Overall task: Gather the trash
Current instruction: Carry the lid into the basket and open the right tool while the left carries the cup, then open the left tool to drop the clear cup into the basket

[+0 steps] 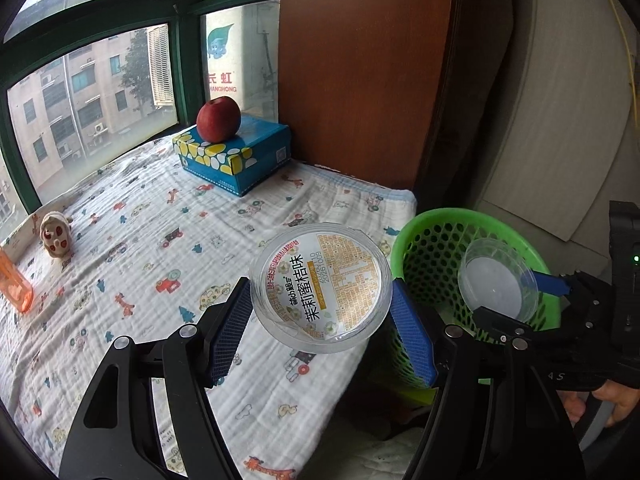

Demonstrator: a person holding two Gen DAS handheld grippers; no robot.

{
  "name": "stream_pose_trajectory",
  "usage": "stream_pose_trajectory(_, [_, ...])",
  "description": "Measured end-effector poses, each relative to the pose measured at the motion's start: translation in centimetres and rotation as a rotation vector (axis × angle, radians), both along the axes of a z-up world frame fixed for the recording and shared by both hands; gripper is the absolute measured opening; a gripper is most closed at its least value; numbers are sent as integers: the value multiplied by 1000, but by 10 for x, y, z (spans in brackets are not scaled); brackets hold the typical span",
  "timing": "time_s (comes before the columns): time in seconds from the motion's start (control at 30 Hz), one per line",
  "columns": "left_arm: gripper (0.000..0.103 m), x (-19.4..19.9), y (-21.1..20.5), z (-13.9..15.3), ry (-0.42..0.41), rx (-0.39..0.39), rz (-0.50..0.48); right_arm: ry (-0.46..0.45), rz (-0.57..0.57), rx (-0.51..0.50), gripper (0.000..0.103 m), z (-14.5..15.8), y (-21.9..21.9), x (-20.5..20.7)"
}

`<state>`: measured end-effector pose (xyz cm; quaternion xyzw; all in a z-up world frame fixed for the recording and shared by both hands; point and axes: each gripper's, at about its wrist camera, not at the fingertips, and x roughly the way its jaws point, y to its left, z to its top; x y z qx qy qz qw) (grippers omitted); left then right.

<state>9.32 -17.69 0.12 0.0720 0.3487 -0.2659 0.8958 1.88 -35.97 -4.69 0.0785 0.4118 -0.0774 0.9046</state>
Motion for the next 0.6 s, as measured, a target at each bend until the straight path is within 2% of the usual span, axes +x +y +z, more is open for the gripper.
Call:
stream_pose_trajectory(0.3, [68, -4, -13, 7, -11, -9, -22, 8, -71, -6, 90, -8, -30, -3])
stream_pose_trajectory(0.6, [68, -8, -25, 6, -5, -10, -43, 7, -100, -3, 92, -9, -41, -14])
